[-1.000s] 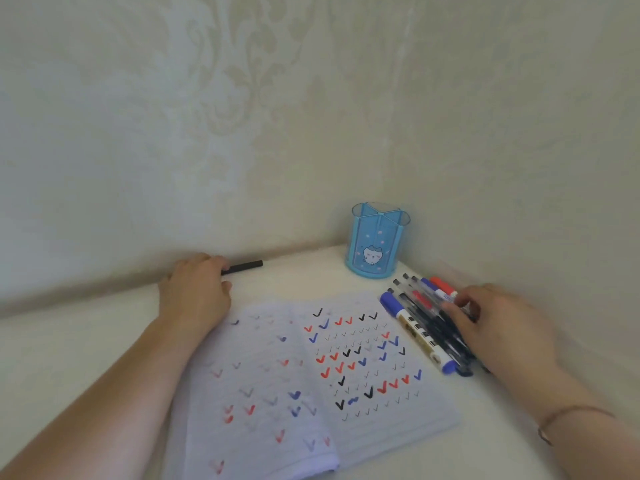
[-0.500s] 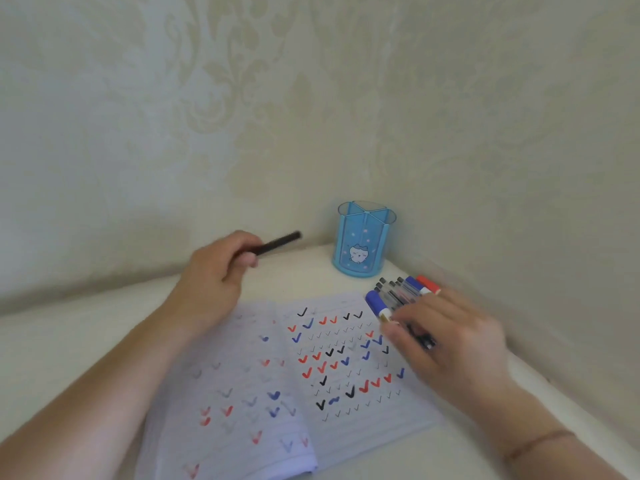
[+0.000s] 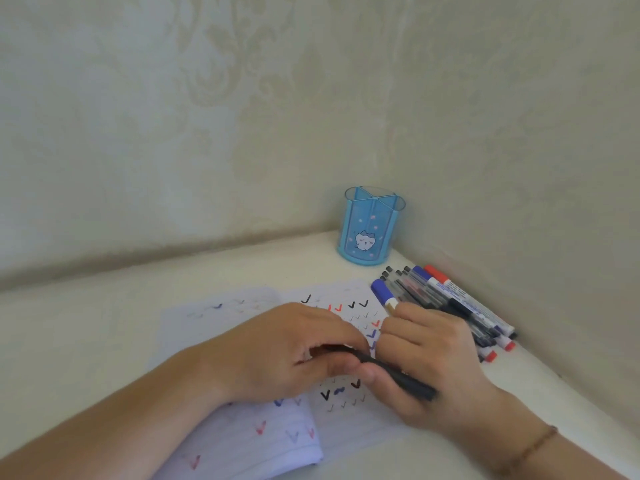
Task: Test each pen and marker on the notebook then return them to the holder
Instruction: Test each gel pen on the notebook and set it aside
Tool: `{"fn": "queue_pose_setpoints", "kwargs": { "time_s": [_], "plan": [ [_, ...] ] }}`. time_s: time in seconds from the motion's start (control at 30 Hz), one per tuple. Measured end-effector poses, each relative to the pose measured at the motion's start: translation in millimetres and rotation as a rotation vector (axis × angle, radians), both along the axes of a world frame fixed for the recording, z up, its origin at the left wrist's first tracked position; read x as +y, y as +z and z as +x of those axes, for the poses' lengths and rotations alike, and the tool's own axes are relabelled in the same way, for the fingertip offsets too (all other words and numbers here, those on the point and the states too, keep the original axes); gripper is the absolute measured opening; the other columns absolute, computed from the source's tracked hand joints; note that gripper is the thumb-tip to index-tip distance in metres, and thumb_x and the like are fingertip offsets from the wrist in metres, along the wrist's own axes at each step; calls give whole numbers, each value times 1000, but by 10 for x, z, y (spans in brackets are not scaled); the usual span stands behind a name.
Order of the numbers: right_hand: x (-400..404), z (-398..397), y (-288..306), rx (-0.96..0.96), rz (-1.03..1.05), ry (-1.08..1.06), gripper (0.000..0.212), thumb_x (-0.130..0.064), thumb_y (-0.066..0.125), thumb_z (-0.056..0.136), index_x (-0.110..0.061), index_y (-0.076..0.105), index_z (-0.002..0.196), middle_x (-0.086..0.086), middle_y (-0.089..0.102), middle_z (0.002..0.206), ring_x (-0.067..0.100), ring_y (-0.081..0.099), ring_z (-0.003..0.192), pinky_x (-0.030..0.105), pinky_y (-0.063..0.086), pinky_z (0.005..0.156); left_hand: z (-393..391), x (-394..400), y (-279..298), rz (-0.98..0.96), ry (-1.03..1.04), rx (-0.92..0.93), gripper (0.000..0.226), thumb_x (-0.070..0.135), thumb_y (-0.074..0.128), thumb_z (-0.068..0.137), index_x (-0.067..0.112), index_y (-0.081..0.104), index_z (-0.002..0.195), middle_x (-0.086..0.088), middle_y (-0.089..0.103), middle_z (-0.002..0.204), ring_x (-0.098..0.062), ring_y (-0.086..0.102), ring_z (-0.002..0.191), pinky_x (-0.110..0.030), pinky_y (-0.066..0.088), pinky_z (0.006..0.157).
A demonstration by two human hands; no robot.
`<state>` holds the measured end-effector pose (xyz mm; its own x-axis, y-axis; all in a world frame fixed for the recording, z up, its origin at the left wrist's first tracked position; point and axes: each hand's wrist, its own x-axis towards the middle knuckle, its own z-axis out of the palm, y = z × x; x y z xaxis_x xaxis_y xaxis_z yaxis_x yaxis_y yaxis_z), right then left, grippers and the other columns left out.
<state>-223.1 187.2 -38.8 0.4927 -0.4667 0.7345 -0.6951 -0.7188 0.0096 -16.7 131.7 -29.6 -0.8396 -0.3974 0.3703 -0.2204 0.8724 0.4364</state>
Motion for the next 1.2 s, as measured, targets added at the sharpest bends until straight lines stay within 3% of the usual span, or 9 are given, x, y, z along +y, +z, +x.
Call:
{"fn": "queue_pose_setpoints", "kwargs": {
  "time_s": [0.1,0.17,0.27,0.47,0.6,0.67,0.8,0.97,1.2],
  "plan": [
    [-55,-354,42,-288,274,152,33,-34,38,100,-20,66,88,-14,56,69,8,52,60,23,42,56,49,-37,-29,93,154,-77,37,64,37,93,40,57,113,24,51,70,3,50,65,-13,32,59],
    [-6,-510,111,-666,476,181,37,-56,41,96,-34,67,111,-12,66,73,9,60,64,21,45,56,96,-80,-47,138,199,-67,26,49,38,99,37,57,111,20,52,70,-2,49,64,-17,33,61],
    [62,-594,155,-1019,562,135,73,-76,39,82,-14,77,83,13,68,73,26,60,68,26,43,57,105,-86,-44,109,222,-134,20,26,43,101,31,60,109,19,51,74,3,49,72,-12,35,68],
    [83,-570,158,-931,904,-41,84,-88,49,62,-7,72,63,19,53,43,20,38,40,21,28,43,114,-104,-61,89,232,-118,18,28,47,99,32,62,108,24,57,89,7,51,84,-7,34,74],
    [99,-464,151,-747,929,-228,34,-34,79,72,-10,63,53,15,57,43,19,42,38,21,33,41,114,-113,-98,80,228,-95,21,40,41,94,35,58,106,19,61,93,-4,55,88,-18,43,77],
    [84,-435,110,-722,909,-259,34,-14,78,76,-9,55,51,14,54,42,17,41,36,20,33,40,112,-113,-99,83,225,-111,20,37,43,95,34,59,107,19,61,95,-5,56,89,-19,44,78],
    [78,-423,67,-603,797,-316,43,-9,76,76,-7,43,49,22,51,54,9,35,47,17,28,45,113,-109,-93,85,223,-127,17,28,48,99,32,62,108,20,61,97,0,54,91,-9,38,77],
    [99,-425,61,-505,753,-319,38,-1,73,74,-2,44,49,1,38,49,7,33,48,14,25,45,114,-107,-96,111,229,-115,16,26,50,99,33,62,106,21,60,96,0,53,91,-9,37,75],
    [88,-430,58,-454,729,-325,40,6,69,75,-6,43,47,17,47,54,7,35,47,12,26,45,111,-101,-95,96,217,-132,15,24,50,98,30,63,103,22,59,91,0,54,88,-7,36,73]
  ]
}}
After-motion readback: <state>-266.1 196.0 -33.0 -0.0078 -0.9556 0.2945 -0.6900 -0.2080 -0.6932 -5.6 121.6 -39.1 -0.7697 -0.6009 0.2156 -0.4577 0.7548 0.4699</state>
